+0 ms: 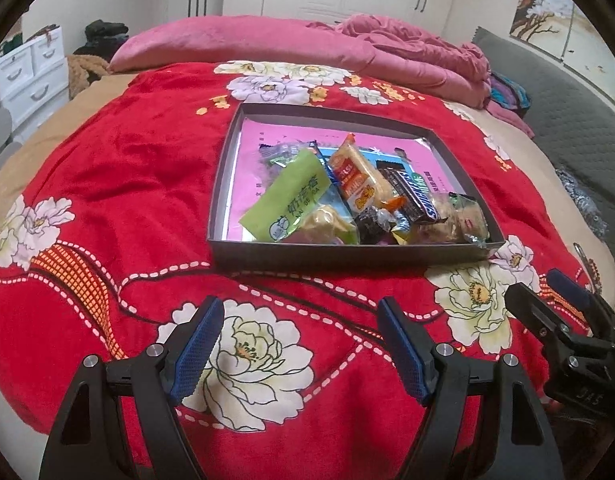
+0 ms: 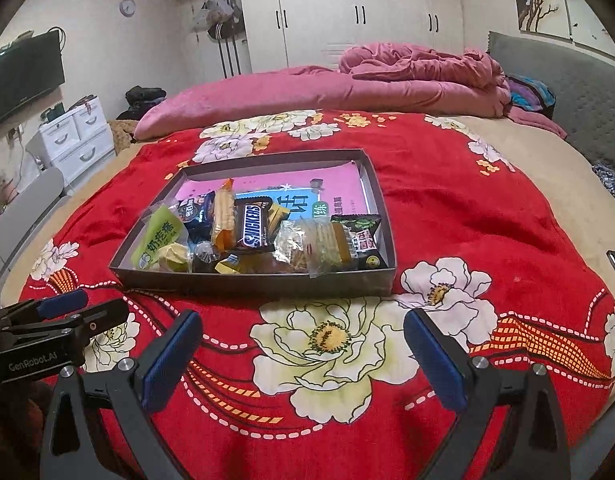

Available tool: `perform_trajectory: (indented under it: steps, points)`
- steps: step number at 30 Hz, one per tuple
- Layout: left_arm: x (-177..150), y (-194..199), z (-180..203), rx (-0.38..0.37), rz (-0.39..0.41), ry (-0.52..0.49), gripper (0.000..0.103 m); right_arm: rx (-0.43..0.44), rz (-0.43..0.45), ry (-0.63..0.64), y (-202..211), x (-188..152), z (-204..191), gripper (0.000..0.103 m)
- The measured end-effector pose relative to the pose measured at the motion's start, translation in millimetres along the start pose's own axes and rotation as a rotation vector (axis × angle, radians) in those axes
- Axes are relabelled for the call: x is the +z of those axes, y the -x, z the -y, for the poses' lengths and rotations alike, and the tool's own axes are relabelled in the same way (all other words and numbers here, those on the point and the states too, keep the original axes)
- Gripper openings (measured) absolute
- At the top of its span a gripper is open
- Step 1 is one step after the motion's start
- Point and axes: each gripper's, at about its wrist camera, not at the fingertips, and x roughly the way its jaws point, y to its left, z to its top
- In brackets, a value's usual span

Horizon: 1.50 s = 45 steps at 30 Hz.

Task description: Organize snacks

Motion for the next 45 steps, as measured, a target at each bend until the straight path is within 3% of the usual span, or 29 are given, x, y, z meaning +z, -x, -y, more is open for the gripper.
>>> perform_trajectory:
  steps: [45]
  points:
    - [0.8,1.0,-2.4,0.039,0.008,-0.014,0.080,-0.014,0.015,-0.013,2.2,-1.0,7.0,0.101]
